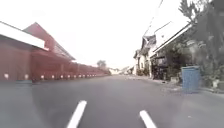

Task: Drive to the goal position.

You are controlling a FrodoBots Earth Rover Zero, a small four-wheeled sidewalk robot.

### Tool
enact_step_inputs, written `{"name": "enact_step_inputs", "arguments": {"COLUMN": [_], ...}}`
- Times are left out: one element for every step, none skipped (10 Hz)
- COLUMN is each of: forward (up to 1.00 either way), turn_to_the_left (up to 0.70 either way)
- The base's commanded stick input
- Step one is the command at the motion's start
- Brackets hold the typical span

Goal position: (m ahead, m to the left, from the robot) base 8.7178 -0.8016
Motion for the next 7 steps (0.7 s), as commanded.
{"name": "enact_step_inputs", "arguments": {"forward": [1.00, 1.00, 1.00, 1.00, 1.00, 1.00, 1.00], "turn_to_the_left": [-0.40, -0.11, 0.00, 0.00, 0.00, 0.00, 0.00]}}
